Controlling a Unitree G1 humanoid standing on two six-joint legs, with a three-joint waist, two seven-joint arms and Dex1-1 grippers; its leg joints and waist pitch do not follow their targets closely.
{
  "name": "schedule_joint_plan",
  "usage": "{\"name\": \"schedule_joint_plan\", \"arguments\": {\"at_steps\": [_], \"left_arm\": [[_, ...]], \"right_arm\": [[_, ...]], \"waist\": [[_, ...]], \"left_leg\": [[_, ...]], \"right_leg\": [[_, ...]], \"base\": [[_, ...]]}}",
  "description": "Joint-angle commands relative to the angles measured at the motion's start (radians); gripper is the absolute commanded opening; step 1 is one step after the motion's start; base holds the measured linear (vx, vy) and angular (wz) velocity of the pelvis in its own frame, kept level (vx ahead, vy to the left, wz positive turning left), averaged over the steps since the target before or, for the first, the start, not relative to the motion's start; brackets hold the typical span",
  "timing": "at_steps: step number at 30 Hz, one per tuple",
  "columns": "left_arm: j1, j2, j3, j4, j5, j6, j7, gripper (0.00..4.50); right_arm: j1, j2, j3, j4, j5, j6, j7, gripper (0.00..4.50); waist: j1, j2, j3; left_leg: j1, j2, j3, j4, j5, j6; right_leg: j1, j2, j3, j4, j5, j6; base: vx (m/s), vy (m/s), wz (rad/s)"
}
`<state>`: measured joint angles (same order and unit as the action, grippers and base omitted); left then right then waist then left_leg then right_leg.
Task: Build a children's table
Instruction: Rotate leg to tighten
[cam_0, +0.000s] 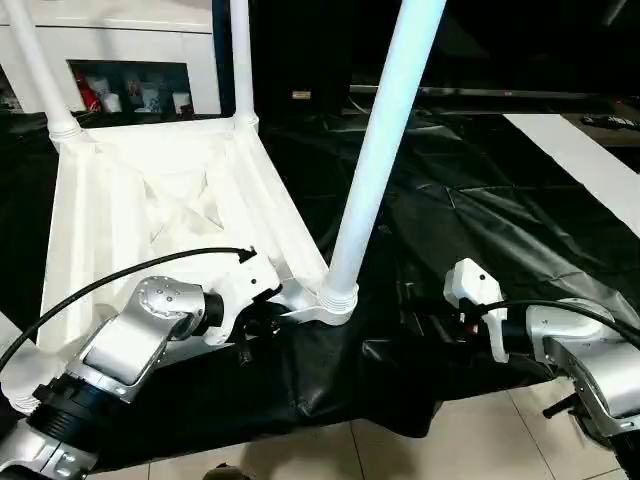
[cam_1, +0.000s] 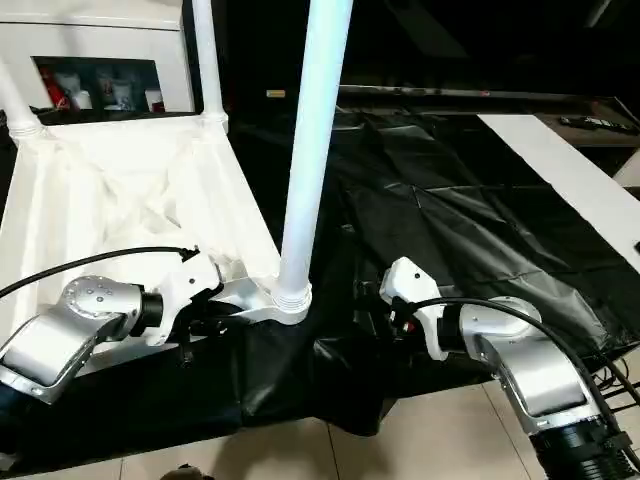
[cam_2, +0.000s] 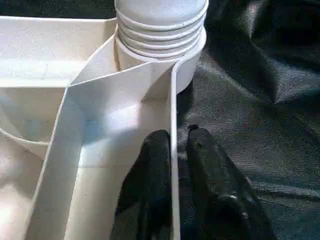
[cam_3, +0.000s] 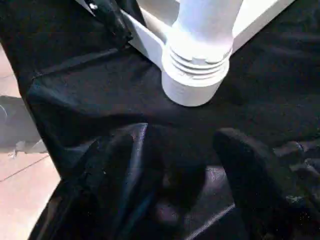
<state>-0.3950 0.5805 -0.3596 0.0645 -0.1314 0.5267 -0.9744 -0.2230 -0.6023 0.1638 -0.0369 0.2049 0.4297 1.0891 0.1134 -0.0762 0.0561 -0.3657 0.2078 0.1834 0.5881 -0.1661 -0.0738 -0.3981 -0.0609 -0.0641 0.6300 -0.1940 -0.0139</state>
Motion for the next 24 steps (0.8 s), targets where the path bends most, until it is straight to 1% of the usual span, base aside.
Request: {"name": "schedule_joint_plan", "arguments": {"at_steps": [1,2,3,6,7,8,9,12,13,14,16,17,19,20,21,22,23,24], "left_arm": [[-0.007,-0.002,-0.010,0.014,0.009,0.001,-0.006,0.33],[-0.004,-0.001,-0.009,0.017,0.008,-0.001,-0.009,0.20],[-0.002,0.000,-0.008,0.018,0.008,-0.003,-0.011,0.10],[-0.004,-0.002,-0.006,0.026,0.007,-0.008,-0.019,0.02],[-0.005,-0.004,-0.006,0.031,0.007,-0.012,-0.022,0.01],[-0.007,-0.008,-0.007,0.036,0.005,-0.020,-0.026,0.01],[-0.011,-0.013,-0.012,0.042,0.005,-0.028,-0.033,0.00],[-0.017,-0.018,-0.019,0.044,0.006,-0.024,-0.038,0.00],[-0.018,-0.019,-0.020,0.046,0.007,-0.025,-0.039,0.00],[-0.021,-0.020,-0.022,0.049,0.008,-0.027,-0.041,0.00],[-0.024,-0.021,-0.024,0.053,0.010,-0.031,-0.046,0.00],[-0.025,-0.022,-0.025,0.056,0.012,-0.034,-0.047,0.00],[-0.028,-0.025,-0.027,0.063,0.015,-0.042,-0.052,0.00],[-0.029,-0.026,-0.027,0.065,0.017,-0.045,-0.054,0.00],[-0.030,-0.028,-0.027,0.067,0.019,-0.046,-0.055,0.00],[-0.030,-0.028,-0.027,0.067,0.019,-0.046,-0.055,0.00],[-0.031,-0.029,-0.027,0.066,0.020,-0.046,-0.058,0.00],[-0.031,-0.029,-0.026,0.066,0.020,-0.046,-0.058,0.00]], "right_arm": [[-0.010,0.014,-0.029,0.004,0.022,0.009,-0.034,3.44],[-0.027,0.050,-0.048,0.023,0.039,0.025,-0.067,3.44],[-0.034,0.067,-0.052,0.029,0.049,0.030,-0.074,3.47],[-0.047,0.093,-0.040,0.050,0.037,0.006,-0.091,3.81],[-0.056,0.110,-0.038,0.065,0.032,-0.006,-0.106,3.86],[-0.065,0.124,-0.035,0.081,0.025,-0.019,-0.119,3.86],[-0.080,0.141,-0.021,0.111,0.010,-0.040,-0.130,3.97],[-0.098,0.157,0.002,0.144,-0.011,-0.060,-0.137,4.32],[-0.105,0.164,0.008,0.156,-0.018,-0.066,-0.140,4.32],[-0.115,0.173,0.015,0.172,-0.025,-0.073,-0.146,4.42],[-0.134,0.191,0.025,0.205,-0.037,-0.088,-0.162,4.42],[-0.146,0.199,0.034,0.225,-0.045,-0.103,-0.162,4.42],[-0.171,0.216,0.048,0.270,-0.059,-0.131,-0.164,4.42],[-0.182,0.224,0.053,0.291,-0.062,-0.143,-0.164,4.42],[-0.191,0.230,0.056,0.308,-0.066,-0.157,-0.167,4.42],[-0.191,0.230,0.056,0.308,-0.066,-0.157,-0.167,4.42],[-0.212,0.245,0.059,0.340,-0.071,-0.172,-0.172,4.42],[-0.216,0.249,0.060,0.347,-0.074,-0.175,-0.173,4.42]], "waist": [[0.001,0.019,-0.058],[0.000,0.019,-0.058],[-0.002,0.020,-0.060],[-0.001,0.021,-0.060],[-0.001,0.023,-0.060],[-0.003,0.022,-0.061],[-0.003,0.020,-0.060],[-0.002,0.023,-0.060],[-0.001,0.023,-0.060],[-0.001,0.023,-0.060],[-0.002,0.025,-0.062],[-0.003,0.023,-0.062],[-0.002,0.024,-0.062],[-0.003,0.024,-0.061],[-0.003,0.022,-0.060],[-0.002,0.024,-0.060],[0.000,0.024,-0.061],[-0.003,0.024,-0.061]], "left_leg": [[0.018,0.028,-0.016,-0.069,-0.293,-0.025],[0.017,0.027,-0.016,-0.069,-0.284,-0.023],[0.016,0.026,-0.017,-0.069,-0.280,-0.025],[0.017,0.028,-0.016,-0.069,-0.272,-0.028],[0.018,0.028,-0.016,-0.069,-0.270,-0.029],[0.017,0.026,-0.016,-0.069,-0.271,-0.031],[0.018,0.027,-0.015,-0.069,-0.270,-0.031],[0.018,0.027,-0.015,-0.069,-0.267,-0.033],[0.018,0.027,-0.015,-0.069,-0.265,-0.033],[0.017,0.027,-0.014,-0.069,-0.259,-0.033],[0.017,0.026,-0.015,-0.069,-0.256,-0.037],[0.016,0.026,-0.015,-0.069,-0.258,-0.037],[0.019,0.026,-0.014,-0.068,-0.259,-0.035],[0.017,0.025,-0.014,-0.069,-0.263,-0.036],[0.018,0.027,-0.014,-0.069,-0.265,-0.037],[0.018,0.027,-0.014,-0.070,-0.263,-0.036],[0.019,0.028,-0.014,-0.070,-0.263,-0.037],[0.016,0.027,-0.016,-0.071,-0.261,-0.040]], "right_leg": [[0.039,-0.074,0.050,-0.094,-0.294,-0.141],[0.038,-0.075,0.050,-0.093,-0.293,-0.144],[0.040,-0.075,0.048,-0.092,-0.296,-0.144],[0.039,-0.073,0.050,-0.091,-0.278,-0.147],[0.037,-0.074,0.050,-0.091,-0.276,-0.149],[0.037,-0.074,0.049,-0.090,-0.279,-0.152],[0.037,-0.075,0.049,-0.090,-0.281,-0.151],[0.038,-0.075,0.050,-0.089,-0.279,-0.150],[0.038,-0.075,0.050,-0.089,-0.277,-0.149],[0.037,-0.075,0.051,-0.088,-0.269,-0.150],[0.039,-0.074,0.050,-0.086,-0.257,-0.156],[0.039,-0.075,0.050,-0.086,-0.259,-0.157],[0.036,-0.076,0.051,-0.086,-0.259,-0.159],[0.038,-0.075,0.050,-0.087,-0.273,-0.158],[0.037,-0.076,0.051,-0.088,-0.278,-0.155],[0.038,-0.077,0.051,-0.088,-0.278,-0.154],[0.036,-0.077,0.051,-0.087,-0.275,-0.154],[0.040,-0.077,0.050,-0.085,-0.271,-0.157]], "base": [[0.000,0.000,0.00],[0.000,0.000,0.00],[0.000,0.000,0.00],[0.000,0.000,0.00],[0.000,0.000,0.00],[0.000,0.000,0.00],[0.000,0.000,0.00],[0.000,0.000,0.00],[0.000,0.000,0.00],[0.000,0.000,0.00],[0.000,0.000,0.00],[0.000,0.000,0.00],[0.000,0.000,0.00],[0.000,0.000,0.00],[0.000,0.000,0.00],[0.000,0.000,0.00],[0.000,0.000,0.00],[0.000,0.000,0.00]]}}
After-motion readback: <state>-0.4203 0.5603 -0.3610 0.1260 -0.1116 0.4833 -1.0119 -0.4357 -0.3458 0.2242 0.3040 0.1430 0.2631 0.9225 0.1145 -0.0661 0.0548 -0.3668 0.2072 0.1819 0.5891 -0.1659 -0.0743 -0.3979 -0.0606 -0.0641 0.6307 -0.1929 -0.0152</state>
